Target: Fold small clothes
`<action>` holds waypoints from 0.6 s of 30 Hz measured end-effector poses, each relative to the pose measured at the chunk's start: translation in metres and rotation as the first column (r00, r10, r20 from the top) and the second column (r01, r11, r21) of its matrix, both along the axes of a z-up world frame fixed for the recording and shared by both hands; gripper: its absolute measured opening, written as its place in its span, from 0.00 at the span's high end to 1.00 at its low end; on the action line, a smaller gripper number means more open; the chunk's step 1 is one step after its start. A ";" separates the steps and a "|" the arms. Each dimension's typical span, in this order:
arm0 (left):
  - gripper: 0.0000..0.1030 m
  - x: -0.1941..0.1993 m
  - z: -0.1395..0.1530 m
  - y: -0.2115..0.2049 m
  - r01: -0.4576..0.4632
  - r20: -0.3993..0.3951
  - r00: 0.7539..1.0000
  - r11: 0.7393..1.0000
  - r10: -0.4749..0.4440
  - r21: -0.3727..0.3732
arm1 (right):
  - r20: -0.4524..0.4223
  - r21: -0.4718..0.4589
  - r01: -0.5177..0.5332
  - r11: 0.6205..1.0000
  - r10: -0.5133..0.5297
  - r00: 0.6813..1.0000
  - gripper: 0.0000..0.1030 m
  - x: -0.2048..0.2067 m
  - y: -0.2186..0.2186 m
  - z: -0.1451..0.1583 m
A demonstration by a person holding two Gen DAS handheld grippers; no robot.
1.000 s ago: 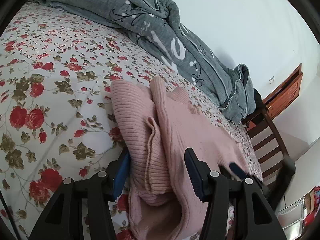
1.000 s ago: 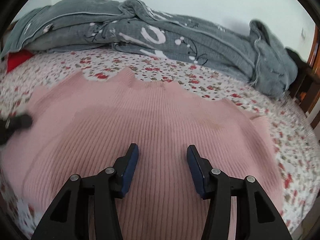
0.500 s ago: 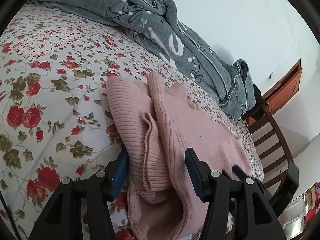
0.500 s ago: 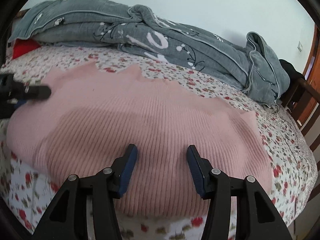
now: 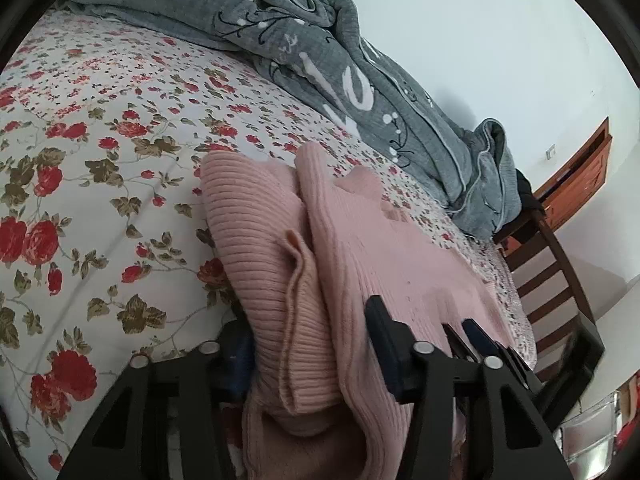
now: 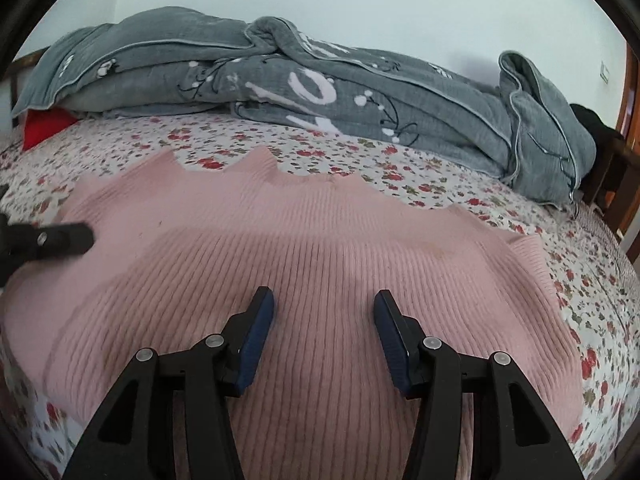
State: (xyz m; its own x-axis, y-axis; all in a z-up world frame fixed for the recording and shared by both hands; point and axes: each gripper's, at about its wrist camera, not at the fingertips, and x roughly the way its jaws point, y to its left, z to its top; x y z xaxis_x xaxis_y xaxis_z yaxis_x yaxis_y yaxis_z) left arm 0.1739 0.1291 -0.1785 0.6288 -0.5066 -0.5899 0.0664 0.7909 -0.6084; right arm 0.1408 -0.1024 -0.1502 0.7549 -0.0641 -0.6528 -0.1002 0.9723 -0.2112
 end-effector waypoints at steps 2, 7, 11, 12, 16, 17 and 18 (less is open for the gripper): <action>0.66 0.000 -0.001 0.000 -0.004 0.002 1.000 1.000 0.004 -0.006 | 0.007 -0.001 -0.011 1.000 0.011 1.000 0.52 -0.003 -0.002 -0.001; 0.72 0.000 -0.004 0.004 -0.007 0.006 1.000 0.999 0.007 -0.035 | 0.013 0.005 -0.037 0.999 0.037 0.999 0.51 -0.005 -0.004 -0.004; 0.72 -0.006 -0.002 0.001 -0.028 0.016 0.999 1.000 0.028 0.005 | 0.021 0.013 -0.054 0.998 0.054 0.998 0.51 -0.006 -0.006 -0.004; 0.72 -0.007 0.000 0.000 -0.037 0.009 0.999 0.999 0.037 0.011 | 0.015 0.032 -0.069 0.997 0.068 0.998 0.51 -0.008 -0.010 -0.002; 0.74 -0.006 0.010 0.000 -0.078 -0.044 0.996 0.997 0.078 -0.001 | 0.002 0.207 -0.155 0.966 0.158 0.987 0.51 -0.019 -0.041 0.020; 0.75 -0.005 0.016 -0.002 -0.077 -0.045 0.996 0.997 0.078 0.014 | 0.024 0.242 -0.160 0.957 0.159 0.987 0.51 -0.022 -0.053 0.026; 0.75 -0.004 0.023 -0.005 -0.073 -0.044 0.996 0.997 0.074 0.032 | 0.058 0.256 -0.137 0.957 0.126 0.990 0.50 -0.024 -0.069 0.033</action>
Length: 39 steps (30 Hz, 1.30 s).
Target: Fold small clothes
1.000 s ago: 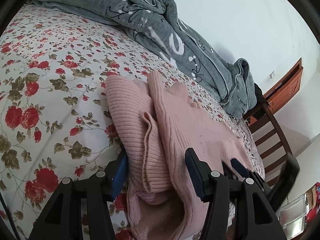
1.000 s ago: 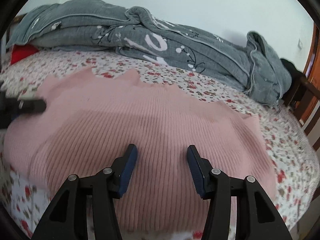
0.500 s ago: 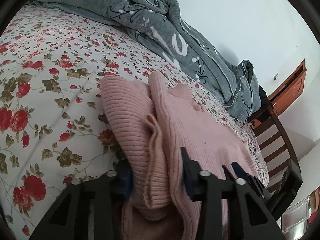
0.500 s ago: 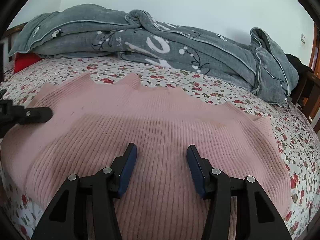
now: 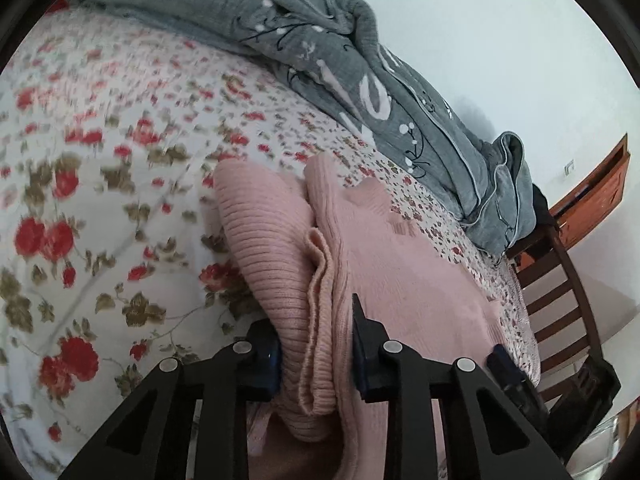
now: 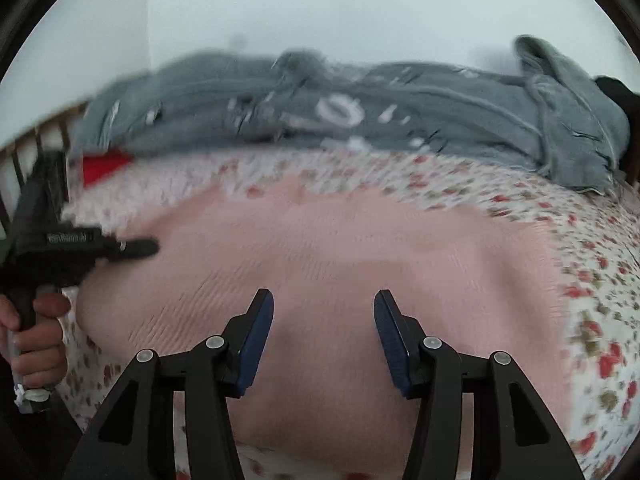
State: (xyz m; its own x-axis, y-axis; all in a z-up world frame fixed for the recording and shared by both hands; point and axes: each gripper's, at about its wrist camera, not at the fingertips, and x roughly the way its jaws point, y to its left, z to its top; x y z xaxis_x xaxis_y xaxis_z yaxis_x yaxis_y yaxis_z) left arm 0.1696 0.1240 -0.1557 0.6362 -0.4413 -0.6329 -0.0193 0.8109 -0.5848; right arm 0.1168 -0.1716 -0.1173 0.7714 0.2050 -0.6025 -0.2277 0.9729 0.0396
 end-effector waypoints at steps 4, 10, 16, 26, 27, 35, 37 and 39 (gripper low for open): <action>0.76 0.000 0.031 -0.014 0.005 -0.003 1.000 0.997 -0.005 0.071 | 0.048 0.063 0.096 0.993 -0.099 0.994 0.50 -0.003 -0.049 0.017; 0.77 0.006 0.075 -0.044 -0.008 -0.009 1.000 0.992 0.010 0.125 | 0.001 0.191 0.247 0.950 -0.252 0.968 0.50 -0.001 -0.123 0.023; 0.77 0.013 0.112 -0.099 0.042 0.006 0.999 0.983 -0.043 0.177 | -0.011 0.302 0.309 0.902 -0.320 0.947 0.50 -0.005 -0.171 0.032; 0.77 0.039 0.098 -0.261 0.172 -0.083 0.984 0.948 -0.155 0.266 | 0.106 0.261 0.506 0.822 -0.546 0.831 0.50 -0.035 -0.226 0.051; 0.77 0.040 0.090 -0.276 0.191 -0.105 0.980 0.939 -0.167 0.286 | 0.077 0.291 0.516 0.806 -0.557 0.827 0.50 -0.034 -0.236 0.048; 0.67 0.033 0.077 -0.300 0.322 -0.086 0.946 0.926 -0.311 0.196 | 0.083 0.202 0.577 0.791 -0.601 0.795 0.50 -0.026 -0.241 0.044; 0.59 0.028 0.089 -0.292 0.388 -0.042 0.922 0.916 -0.385 0.102 | 0.078 0.215 0.560 0.800 -0.585 0.807 0.50 -0.024 -0.240 0.044; 0.49 0.020 0.104 -0.278 0.359 0.022 0.931 0.923 -0.365 0.139 | 0.050 0.260 0.530 0.807 -0.559 0.828 0.49 -0.022 -0.240 0.041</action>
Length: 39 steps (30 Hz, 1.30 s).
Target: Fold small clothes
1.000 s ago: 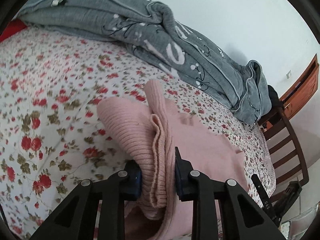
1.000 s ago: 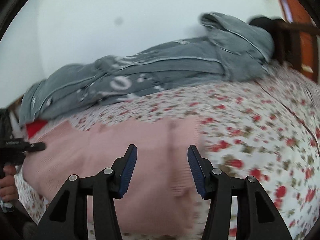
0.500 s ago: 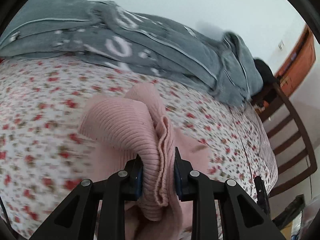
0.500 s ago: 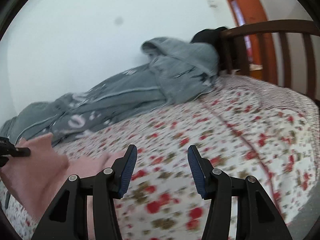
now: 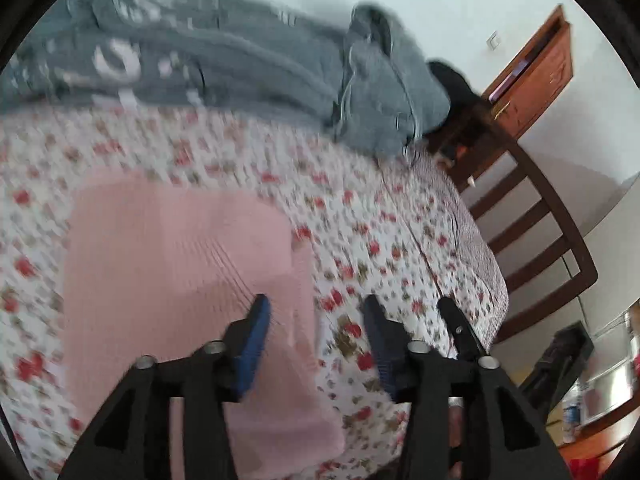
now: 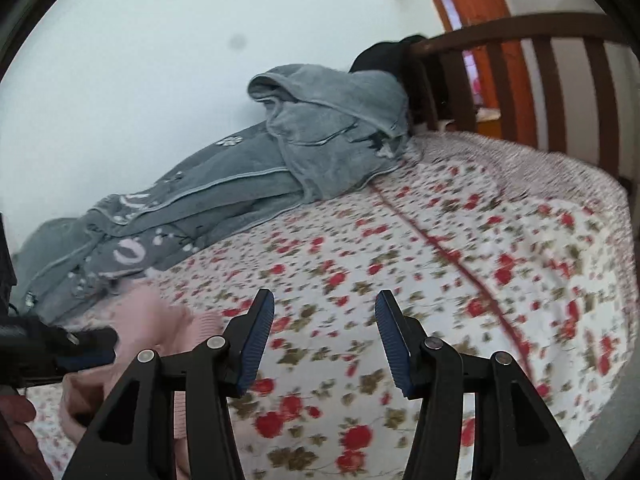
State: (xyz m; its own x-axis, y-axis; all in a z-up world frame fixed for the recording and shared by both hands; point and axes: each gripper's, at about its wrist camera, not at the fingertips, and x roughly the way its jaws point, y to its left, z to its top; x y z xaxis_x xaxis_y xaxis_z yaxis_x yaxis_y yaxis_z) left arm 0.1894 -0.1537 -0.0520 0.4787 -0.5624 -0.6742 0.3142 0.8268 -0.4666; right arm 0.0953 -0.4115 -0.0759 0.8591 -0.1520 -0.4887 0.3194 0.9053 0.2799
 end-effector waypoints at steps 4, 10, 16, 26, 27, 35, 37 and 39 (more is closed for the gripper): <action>0.47 -0.013 0.011 0.035 -0.085 0.125 0.990 0.992 0.072 0.097 | -0.002 0.087 -0.069 0.994 0.070 0.998 0.49 0.006 0.008 -0.002; 0.46 -0.002 -0.011 0.095 -0.184 0.167 0.974 0.965 0.153 0.186 | 0.065 0.136 -0.248 0.959 0.241 0.968 0.31 0.008 0.048 0.005; 0.46 0.008 -0.048 0.147 -0.220 0.124 0.971 0.967 0.204 0.130 | 0.046 0.293 -0.344 0.892 0.346 0.937 0.23 0.042 0.065 0.006; 0.46 0.036 -0.087 0.180 -0.244 0.106 0.964 0.970 0.243 0.002 | -0.187 0.309 -0.394 0.866 0.462 0.867 0.81 0.090 0.113 -0.036; 0.46 0.038 -0.091 0.182 -0.247 0.092 0.965 0.969 0.247 -0.010 | -0.175 0.268 -0.424 0.865 0.477 0.861 0.85 0.085 0.121 -0.030; 0.45 0.032 -0.084 0.184 -0.189 0.065 0.978 0.972 0.200 -0.143 | -0.020 0.203 -0.433 0.878 0.446 0.895 0.87 0.055 0.099 -0.010; 0.45 0.030 -0.083 0.180 -0.177 0.075 0.979 0.976 0.187 -0.130 | -0.165 0.145 -0.381 0.913 0.402 0.901 0.88 0.068 0.103 -0.035; 0.45 0.026 -0.081 0.175 -0.163 0.085 0.981 0.981 0.172 -0.107 | -0.183 0.130 -0.355 0.926 0.374 0.909 0.87 0.069 0.102 -0.043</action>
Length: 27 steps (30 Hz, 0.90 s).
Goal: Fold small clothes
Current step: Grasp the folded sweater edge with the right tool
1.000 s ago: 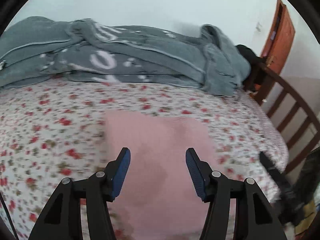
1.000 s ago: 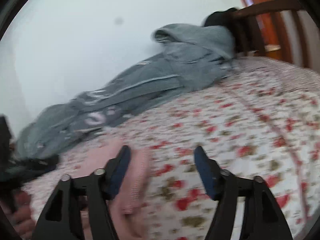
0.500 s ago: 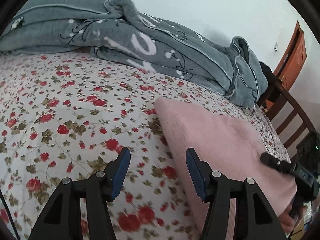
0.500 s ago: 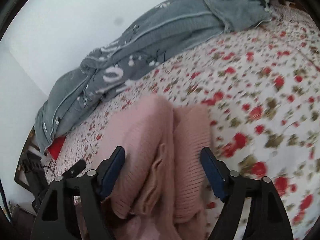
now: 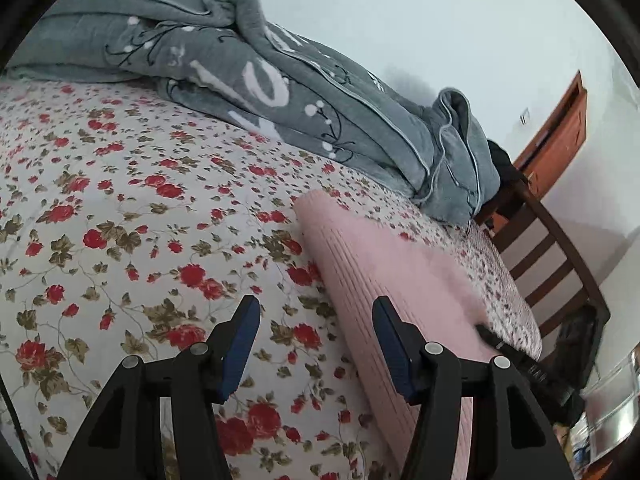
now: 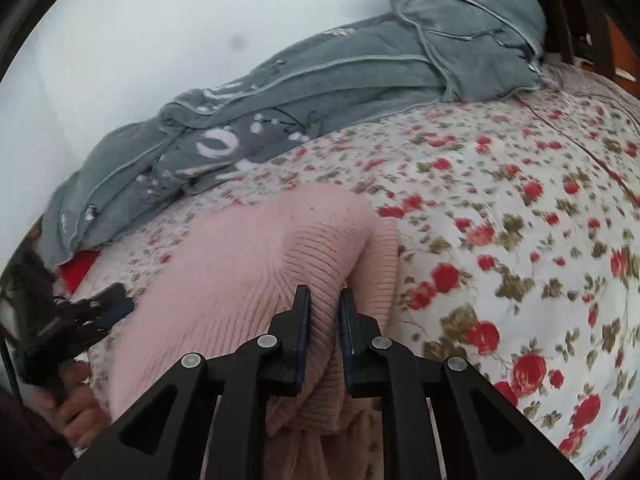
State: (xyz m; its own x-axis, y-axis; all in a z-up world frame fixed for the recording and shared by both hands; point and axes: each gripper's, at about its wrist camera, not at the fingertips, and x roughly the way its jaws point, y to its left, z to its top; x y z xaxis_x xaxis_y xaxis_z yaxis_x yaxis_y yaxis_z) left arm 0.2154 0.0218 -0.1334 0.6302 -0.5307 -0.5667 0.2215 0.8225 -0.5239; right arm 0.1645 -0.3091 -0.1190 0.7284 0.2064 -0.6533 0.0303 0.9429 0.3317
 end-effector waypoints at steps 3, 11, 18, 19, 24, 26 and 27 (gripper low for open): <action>0.45 -0.008 0.006 -0.005 0.027 0.031 0.999 0.999 -0.027 0.018 | 0.078 -0.054 0.054 0.997 -0.050 0.996 1.00 -0.017 -0.009 0.014; 0.45 -0.020 0.019 -0.023 0.083 0.077 0.993 0.996 -0.087 0.042 | 0.025 -0.035 0.154 0.987 -0.154 0.988 0.96 -0.022 -0.036 0.010; 0.45 -0.022 0.016 -0.009 0.027 0.103 0.994 1.000 -0.026 -0.009 | 0.122 0.148 0.011 0.989 -0.029 0.992 0.32 -0.034 -0.023 0.038; 0.45 -0.022 0.013 -0.005 0.008 0.101 0.995 1.000 -0.006 -0.016 | 0.110 0.165 -0.002 0.986 -0.017 0.994 0.32 -0.029 -0.018 0.037; 0.45 -0.018 0.000 0.009 -0.042 0.070 0.997 0.998 0.045 -0.043 | -0.066 0.233 -0.016 0.972 0.032 0.997 0.70 0.001 0.000 0.007; 0.45 -0.016 -0.003 0.013 -0.061 0.055 0.996 0.997 0.064 -0.050 | -0.077 0.214 -0.033 0.976 0.051 0.996 0.77 0.001 0.007 0.002; 0.45 -0.016 -0.004 0.015 -0.066 0.048 0.996 0.996 0.069 -0.058 | -0.029 0.157 -0.048 0.986 0.053 0.998 0.81 -0.005 0.012 0.010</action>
